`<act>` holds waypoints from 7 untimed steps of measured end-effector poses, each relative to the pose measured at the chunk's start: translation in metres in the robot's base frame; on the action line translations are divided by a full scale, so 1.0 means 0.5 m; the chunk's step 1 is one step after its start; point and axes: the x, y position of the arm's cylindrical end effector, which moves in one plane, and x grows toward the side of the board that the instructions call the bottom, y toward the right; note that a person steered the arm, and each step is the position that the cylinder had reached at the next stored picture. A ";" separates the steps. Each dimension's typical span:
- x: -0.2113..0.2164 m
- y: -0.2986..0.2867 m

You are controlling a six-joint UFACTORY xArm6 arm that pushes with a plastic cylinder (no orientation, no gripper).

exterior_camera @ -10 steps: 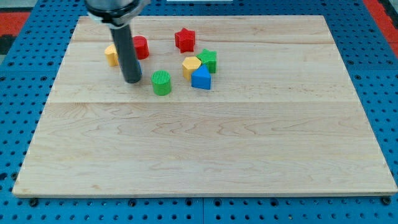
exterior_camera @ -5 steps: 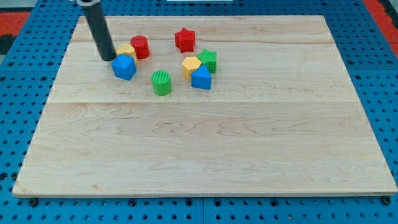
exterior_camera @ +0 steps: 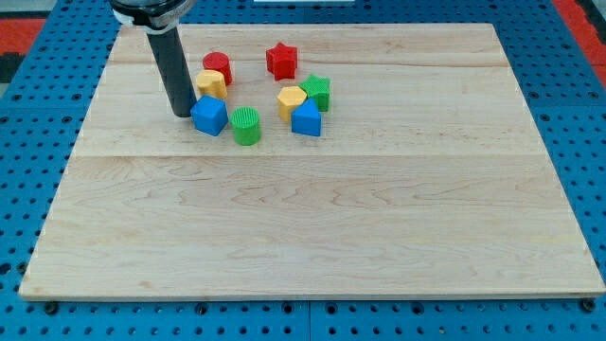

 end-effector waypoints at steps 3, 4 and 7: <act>0.112 0.363; -0.063 0.497; -0.286 0.173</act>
